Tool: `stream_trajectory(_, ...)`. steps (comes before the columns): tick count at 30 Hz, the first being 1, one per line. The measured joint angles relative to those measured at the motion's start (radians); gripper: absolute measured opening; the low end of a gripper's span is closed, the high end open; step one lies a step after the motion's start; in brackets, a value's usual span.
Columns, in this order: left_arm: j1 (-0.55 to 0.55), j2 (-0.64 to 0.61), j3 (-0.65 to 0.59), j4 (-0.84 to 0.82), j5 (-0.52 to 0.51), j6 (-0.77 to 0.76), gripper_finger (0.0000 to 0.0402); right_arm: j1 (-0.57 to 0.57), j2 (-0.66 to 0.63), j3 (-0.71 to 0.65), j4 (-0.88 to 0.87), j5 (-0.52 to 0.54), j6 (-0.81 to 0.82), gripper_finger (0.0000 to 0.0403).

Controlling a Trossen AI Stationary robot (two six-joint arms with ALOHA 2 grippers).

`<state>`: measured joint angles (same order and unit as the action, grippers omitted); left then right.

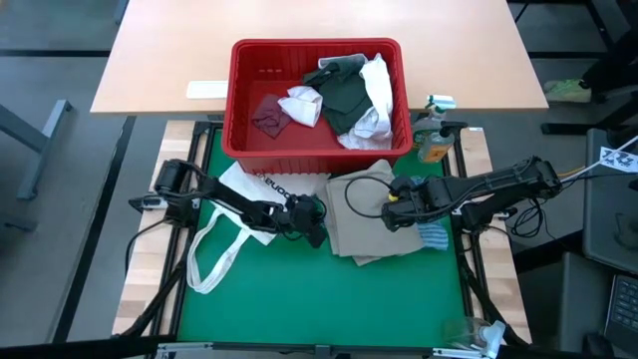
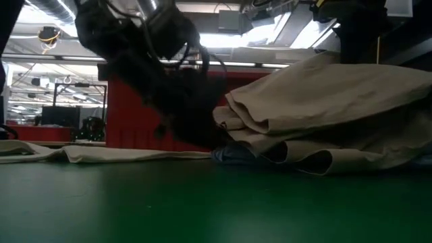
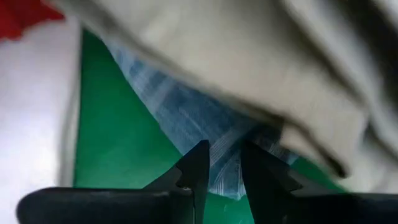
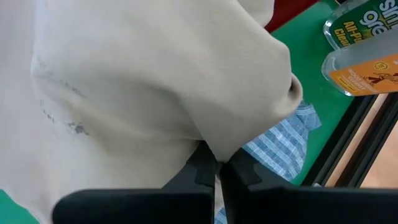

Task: Fold Laundry from Bin
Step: Stack the brown shorts on top of the blue polo shirt

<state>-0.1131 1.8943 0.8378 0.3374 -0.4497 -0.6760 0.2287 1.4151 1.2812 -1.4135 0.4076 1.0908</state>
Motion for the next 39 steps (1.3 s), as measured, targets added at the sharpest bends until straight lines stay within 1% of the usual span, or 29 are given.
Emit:
stream_trajectory(4, 0.000, 0.046, 0.001, 0.020, 0.090, -0.005, 0.0074, 0.000, 0.000, 0.000, 0.001, -0.001, 0.000, 0.0003)
stream_trajectory(6, -0.001, 0.057, 0.004, 0.022, 0.138, -0.034, 0.0065, 0.000, 0.000, 0.000, 0.000, -0.005, -0.001, 0.0003)
stream_trajectory(8, -0.008, 0.059, 0.005, 0.013, 0.173, -0.050, 0.0054, 0.000, 0.000, 0.000, 0.000, -0.010, -0.030, 0.0003)
stream_trajectory(11, -0.029, 0.060, 0.005, 0.008, 0.191, -0.049, 0.0036, 0.000, 0.000, 0.000, 0.009, -0.042, -0.113, 0.0003)
stream_trajectory(16, -0.079, 0.057, 0.004, 0.000, 0.234, -0.051, 0.0016, 0.000, 0.000, 0.000, 0.048, -0.096, -0.142, 0.0003)
stream_trajectory(23, -0.172, 0.046, 0.002, -0.006, 0.324, -0.077, 0.0004, 0.001, 0.000, 0.000, 0.184, -0.183, -0.327, 0.0003)
stream_trajectory(28, -0.223, 0.006, -0.003, -0.033, 0.388, -0.070, 0.0003, 0.001, 0.000, 0.000, 0.247, -0.249, -0.483, 0.0003)
stream_trajectory(30, -0.237, -0.008, -0.004, -0.036, 0.408, -0.053, 0.0007, 0.001, 0.000, 0.000, 0.249, -0.257, -0.546, 0.0003)
stream_trajectory(33, -0.249, -0.016, -0.004, -0.035, 0.415, -0.048, 0.0028, 0.000, 0.000, 0.000, 0.247, -0.259, -0.603, 0.0003)
stream_trajectory(37, -0.249, -0.018, -0.004, -0.034, 0.454, -0.047, 0.0073, 0.000, 0.000, 0.000, 0.247, -0.261, -0.628, 0.0003)
stream_trajectory(39, -0.247, -0.018, -0.004, -0.035, 0.502, -0.047, 0.0096, 0.000, 0.000, 0.000, 0.246, -0.270, -0.629, 0.0003)
